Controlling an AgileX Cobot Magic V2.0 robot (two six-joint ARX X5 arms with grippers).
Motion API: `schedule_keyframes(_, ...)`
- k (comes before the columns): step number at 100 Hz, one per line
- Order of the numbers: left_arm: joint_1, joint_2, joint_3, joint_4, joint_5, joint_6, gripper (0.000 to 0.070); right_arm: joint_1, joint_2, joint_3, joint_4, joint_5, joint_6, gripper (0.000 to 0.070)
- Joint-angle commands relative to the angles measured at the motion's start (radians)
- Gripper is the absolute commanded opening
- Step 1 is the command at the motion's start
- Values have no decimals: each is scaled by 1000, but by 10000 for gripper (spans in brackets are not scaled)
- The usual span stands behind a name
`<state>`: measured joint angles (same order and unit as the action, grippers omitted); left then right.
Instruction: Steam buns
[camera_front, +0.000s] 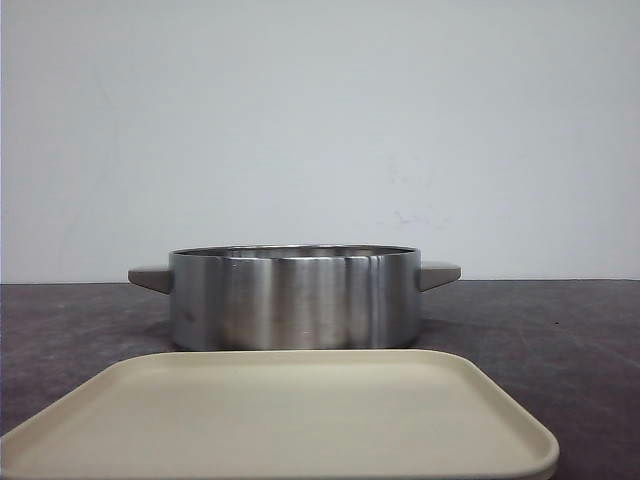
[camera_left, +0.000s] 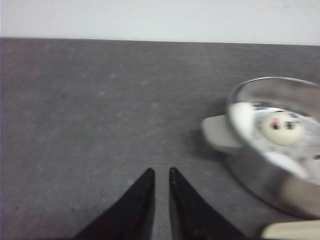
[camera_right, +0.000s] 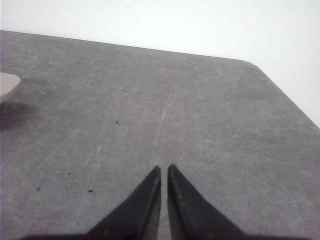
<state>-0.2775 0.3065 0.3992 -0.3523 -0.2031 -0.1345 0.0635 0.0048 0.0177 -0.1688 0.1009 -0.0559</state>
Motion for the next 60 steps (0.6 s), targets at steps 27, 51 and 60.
schedule_keyframes(27,127,-305,-369,237,135,-52,3,2,-1,-5,11,2,-8,16)
schedule_keyframes(51,194,-304,-375,134,172,108,3,2,-1,-5,11,2,-8,16)
schedule_keyframes(60,196,-304,-375,132,172,147,3,2,-1,-5,11,2,-8,16)
